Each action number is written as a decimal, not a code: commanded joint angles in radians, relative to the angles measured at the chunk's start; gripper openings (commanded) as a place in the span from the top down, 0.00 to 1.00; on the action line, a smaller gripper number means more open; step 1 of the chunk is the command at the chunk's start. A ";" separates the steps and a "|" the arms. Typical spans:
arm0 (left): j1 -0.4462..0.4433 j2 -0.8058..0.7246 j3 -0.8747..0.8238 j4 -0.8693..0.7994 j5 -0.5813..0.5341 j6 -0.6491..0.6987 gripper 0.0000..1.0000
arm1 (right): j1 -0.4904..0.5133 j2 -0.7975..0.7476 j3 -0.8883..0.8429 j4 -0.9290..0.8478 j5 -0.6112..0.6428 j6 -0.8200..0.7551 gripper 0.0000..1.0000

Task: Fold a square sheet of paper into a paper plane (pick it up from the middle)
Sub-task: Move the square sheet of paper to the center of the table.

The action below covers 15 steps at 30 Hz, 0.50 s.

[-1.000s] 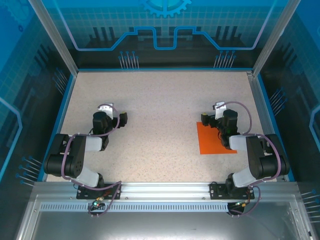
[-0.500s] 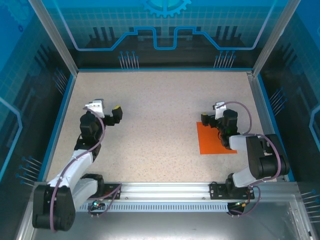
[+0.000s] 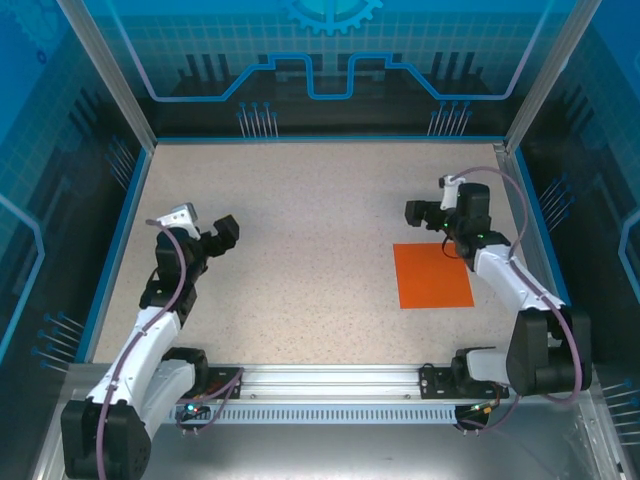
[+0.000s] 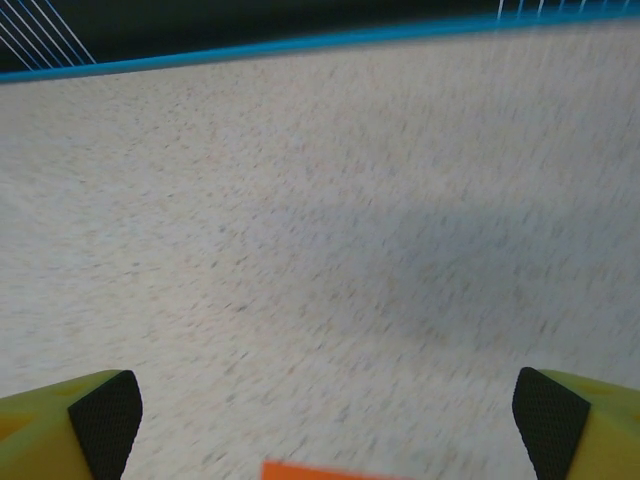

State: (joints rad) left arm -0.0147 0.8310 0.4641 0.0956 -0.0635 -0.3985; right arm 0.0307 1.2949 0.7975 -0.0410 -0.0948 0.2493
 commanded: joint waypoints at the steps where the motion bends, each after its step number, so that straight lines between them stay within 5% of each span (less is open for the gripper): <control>1: 0.010 -0.015 0.035 -0.094 -0.015 -0.144 0.02 | -0.077 0.034 0.043 -0.322 -0.187 0.221 0.01; 7: 0.010 0.073 0.089 -0.117 0.210 -0.137 0.02 | -0.092 0.036 -0.070 -0.263 -0.315 0.258 0.01; 15: -0.042 0.188 0.101 -0.097 0.398 -0.146 0.01 | 0.070 0.027 -0.064 -0.377 -0.143 0.263 0.05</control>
State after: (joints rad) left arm -0.0261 0.9955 0.5419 0.0040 0.2268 -0.5266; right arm 0.0608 1.3380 0.7204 -0.3431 -0.2951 0.4839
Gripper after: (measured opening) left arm 0.985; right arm 0.954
